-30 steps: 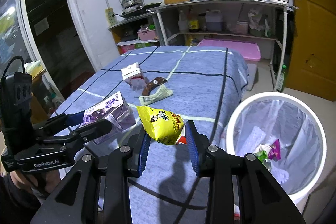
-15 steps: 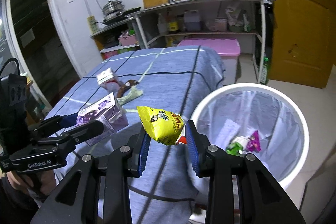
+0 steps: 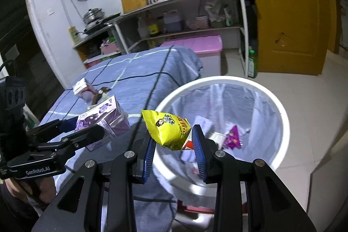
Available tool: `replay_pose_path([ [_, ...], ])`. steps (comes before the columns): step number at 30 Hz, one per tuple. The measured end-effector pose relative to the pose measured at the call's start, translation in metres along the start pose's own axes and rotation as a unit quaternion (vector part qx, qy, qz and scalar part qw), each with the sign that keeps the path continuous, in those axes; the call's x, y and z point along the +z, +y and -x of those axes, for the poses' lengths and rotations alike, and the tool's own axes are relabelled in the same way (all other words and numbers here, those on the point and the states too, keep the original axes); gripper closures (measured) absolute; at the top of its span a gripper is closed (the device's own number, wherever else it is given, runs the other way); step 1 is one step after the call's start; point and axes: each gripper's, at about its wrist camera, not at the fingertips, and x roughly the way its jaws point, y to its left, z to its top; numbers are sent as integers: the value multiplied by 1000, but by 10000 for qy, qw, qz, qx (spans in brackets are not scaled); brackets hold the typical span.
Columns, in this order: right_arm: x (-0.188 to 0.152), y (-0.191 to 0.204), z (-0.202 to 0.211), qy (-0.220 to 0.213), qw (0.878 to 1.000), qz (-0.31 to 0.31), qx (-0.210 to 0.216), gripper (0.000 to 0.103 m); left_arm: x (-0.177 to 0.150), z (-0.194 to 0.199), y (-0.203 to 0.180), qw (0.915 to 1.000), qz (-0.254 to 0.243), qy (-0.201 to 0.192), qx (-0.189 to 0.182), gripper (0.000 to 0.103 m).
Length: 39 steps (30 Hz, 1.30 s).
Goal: Collect trash
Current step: 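Carry the juice box and chip bag over the bin and open both grippers, then move both open tools back over the bed toward the remaining trash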
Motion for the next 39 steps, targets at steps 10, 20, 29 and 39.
replay_pose_path([
  [10,-4,-25,-5,145,9995,-207,-199,68,6,-27,-17,9994,-200,210,-205,34],
  [20,-8,-37,-14,342,9984,-297,-333,68,5,-49,-26,9978,-345,449,-352,34],
  [29,-9,-44,-18,435,9976,-376,-380,67,10,-52,-32,9971,-442,434,-432,34],
  [39,-9,-42,-12,312,9980,-370,-395,54,11,-42,-27,9980,-365,313,-404,34],
])
